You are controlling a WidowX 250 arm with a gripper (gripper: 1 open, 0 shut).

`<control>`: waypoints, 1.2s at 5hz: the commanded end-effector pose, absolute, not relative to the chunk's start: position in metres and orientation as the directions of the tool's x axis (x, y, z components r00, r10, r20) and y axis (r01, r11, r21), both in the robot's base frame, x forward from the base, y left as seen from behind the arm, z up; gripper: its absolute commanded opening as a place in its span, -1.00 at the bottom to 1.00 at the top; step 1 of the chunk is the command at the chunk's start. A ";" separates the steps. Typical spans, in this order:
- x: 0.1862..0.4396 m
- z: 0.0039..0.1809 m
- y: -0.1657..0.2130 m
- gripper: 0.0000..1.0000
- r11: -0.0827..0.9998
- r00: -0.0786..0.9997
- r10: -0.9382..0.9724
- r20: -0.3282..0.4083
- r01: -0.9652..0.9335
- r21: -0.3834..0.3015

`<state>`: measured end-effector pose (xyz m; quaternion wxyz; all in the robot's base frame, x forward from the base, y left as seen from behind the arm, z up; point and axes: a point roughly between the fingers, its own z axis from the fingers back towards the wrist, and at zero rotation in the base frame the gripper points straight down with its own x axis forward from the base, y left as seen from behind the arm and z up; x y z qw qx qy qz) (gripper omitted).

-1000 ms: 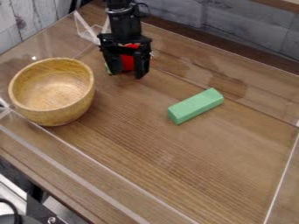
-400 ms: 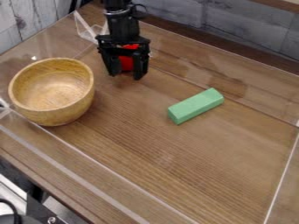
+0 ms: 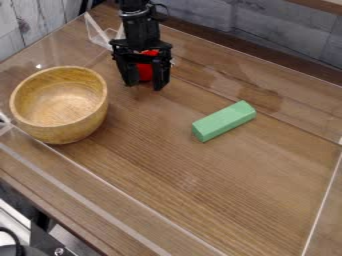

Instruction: Move the red fruit to the right

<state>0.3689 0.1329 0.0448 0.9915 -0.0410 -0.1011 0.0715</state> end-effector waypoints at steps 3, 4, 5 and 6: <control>0.374 0.078 0.135 -1.00 0.989 0.946 0.146 0.291 -0.133 -0.064; 0.373 0.079 0.135 -1.00 0.989 0.945 0.145 0.294 -0.132 -0.064; 0.372 0.082 0.134 -1.00 0.989 0.943 0.145 0.299 -0.132 -0.064; 0.372 0.083 0.133 -1.00 0.989 0.942 0.145 0.302 -0.132 -0.064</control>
